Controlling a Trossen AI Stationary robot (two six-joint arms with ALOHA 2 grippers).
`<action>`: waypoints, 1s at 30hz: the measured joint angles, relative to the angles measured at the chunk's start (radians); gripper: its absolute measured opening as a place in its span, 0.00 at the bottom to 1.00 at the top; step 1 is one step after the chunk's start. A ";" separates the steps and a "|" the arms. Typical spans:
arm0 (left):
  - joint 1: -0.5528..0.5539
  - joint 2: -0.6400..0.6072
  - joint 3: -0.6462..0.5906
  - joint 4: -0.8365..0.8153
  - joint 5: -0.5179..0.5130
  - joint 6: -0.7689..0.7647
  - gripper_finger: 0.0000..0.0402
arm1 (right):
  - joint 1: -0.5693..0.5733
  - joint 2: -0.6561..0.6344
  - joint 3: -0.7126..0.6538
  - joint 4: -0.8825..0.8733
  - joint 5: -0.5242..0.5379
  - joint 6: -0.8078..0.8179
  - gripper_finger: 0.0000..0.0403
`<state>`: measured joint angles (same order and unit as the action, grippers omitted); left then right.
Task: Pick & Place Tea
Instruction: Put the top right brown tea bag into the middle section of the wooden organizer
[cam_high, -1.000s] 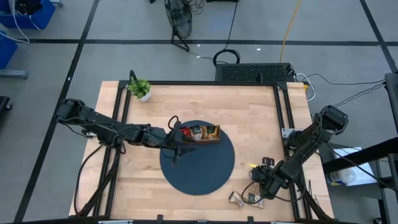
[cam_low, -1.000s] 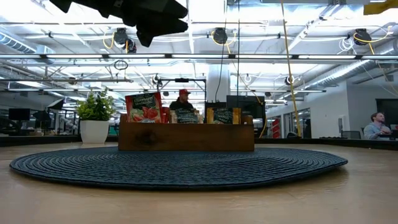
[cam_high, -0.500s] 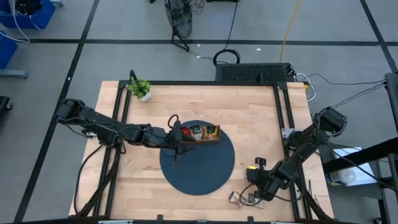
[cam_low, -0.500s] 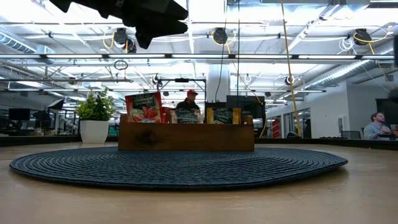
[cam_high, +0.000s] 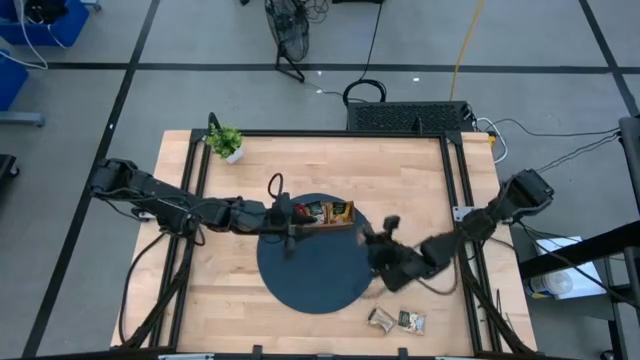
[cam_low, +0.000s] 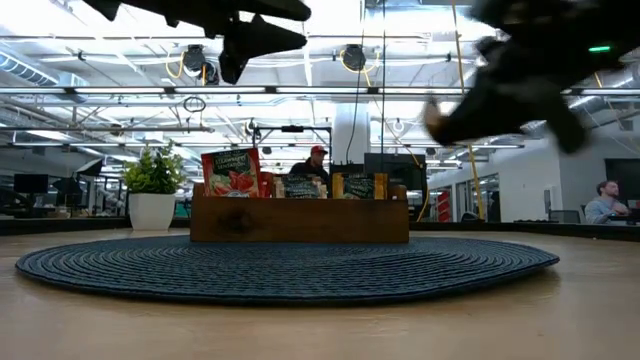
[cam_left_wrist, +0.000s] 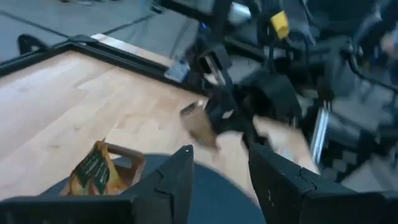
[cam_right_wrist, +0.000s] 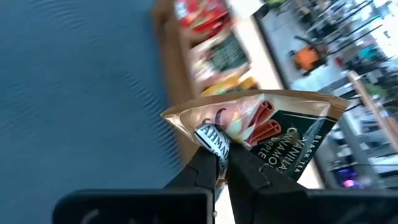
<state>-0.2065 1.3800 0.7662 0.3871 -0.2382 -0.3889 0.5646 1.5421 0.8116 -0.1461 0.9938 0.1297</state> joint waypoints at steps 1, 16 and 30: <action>0.008 0.010 0.001 0.021 -0.010 -0.032 0.38 | -0.032 0.000 0.000 0.050 -0.003 -0.063 0.02; 0.154 0.187 0.012 0.242 0.056 -0.280 0.39 | -0.259 0.116 -0.015 0.577 -0.161 -0.510 0.02; 0.156 0.263 0.011 0.271 0.070 -0.294 0.37 | -0.267 0.170 -0.014 0.765 -0.178 -0.608 0.02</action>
<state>-0.0505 1.6432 0.7769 0.6581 -0.1686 -0.6827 0.2972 1.7119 0.7979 0.6187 0.8162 -0.4783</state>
